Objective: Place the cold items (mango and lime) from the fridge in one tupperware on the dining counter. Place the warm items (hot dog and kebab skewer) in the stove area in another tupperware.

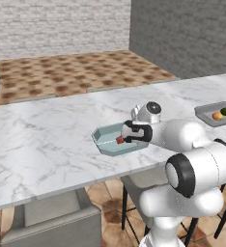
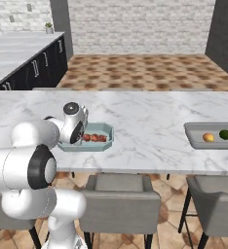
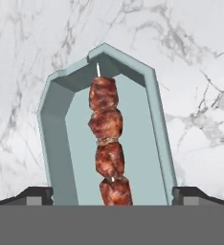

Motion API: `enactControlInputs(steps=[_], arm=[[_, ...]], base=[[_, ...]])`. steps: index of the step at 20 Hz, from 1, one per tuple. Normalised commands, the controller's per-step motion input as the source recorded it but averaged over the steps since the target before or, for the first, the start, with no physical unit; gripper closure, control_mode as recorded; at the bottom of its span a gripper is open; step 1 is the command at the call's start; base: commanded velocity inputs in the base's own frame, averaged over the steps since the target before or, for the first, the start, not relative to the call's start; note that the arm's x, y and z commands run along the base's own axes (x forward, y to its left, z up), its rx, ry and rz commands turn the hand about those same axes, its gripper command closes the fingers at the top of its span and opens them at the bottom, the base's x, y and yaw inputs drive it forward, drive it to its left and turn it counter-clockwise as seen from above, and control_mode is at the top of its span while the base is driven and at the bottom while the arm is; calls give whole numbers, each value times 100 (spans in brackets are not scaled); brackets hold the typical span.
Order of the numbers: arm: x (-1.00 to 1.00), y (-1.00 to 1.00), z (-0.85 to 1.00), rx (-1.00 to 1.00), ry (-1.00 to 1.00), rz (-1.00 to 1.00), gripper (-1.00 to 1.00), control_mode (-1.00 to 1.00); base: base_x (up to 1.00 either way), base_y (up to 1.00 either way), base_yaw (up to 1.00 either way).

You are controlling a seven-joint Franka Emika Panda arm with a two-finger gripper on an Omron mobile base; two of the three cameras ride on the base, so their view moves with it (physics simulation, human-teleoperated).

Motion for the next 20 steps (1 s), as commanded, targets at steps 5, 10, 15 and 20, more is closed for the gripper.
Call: enactControlInputs(steps=[5, 10, 15, 20], arm=[[-11, -7, 93, 0, 14, 0, -100, -100], [-29, -8, 85, 0, 35, 0, -100, -100], [-51, -8, 64, 0, 46, 13, -100, -100], [-60, -4, 45, -1, 56, 39, -100, -100]], base=[[0, 0, 0], [0, 0, 0], [0, 0, 0], [0, 0, 0]])
